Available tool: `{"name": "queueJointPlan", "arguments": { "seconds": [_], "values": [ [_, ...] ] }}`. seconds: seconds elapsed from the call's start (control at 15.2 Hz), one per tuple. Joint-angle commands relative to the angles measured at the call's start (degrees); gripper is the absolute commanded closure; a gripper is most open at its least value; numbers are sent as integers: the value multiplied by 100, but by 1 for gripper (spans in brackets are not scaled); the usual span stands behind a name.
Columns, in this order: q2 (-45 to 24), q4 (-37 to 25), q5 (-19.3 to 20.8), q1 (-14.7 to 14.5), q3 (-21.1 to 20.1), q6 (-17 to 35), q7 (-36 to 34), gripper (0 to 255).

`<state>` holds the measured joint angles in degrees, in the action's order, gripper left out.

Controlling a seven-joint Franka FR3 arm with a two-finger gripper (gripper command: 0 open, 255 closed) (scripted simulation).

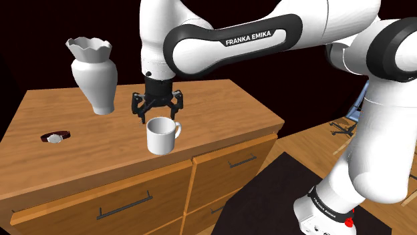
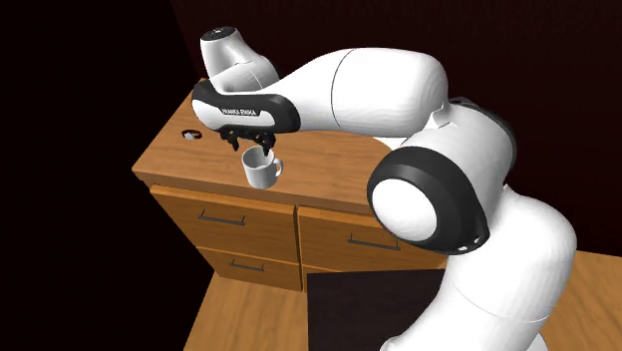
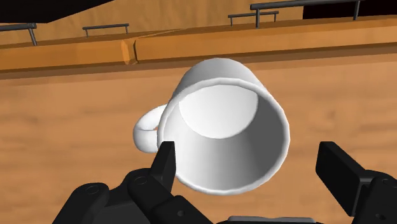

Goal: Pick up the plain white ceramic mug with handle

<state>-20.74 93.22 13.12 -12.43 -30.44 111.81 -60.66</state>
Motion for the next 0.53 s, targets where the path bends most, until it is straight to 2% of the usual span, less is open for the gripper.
{"name": "queueJointPlan", "arguments": {
  "seconds": [0.0,0.07,0.46],
  "values": [
    [-525,-641,239,-260,54,-150,-211,0],
    [-679,-845,298,-348,80,-204,-261,0],
    [-794,-548,376,-347,129,193,-326,0]
  ]
}}
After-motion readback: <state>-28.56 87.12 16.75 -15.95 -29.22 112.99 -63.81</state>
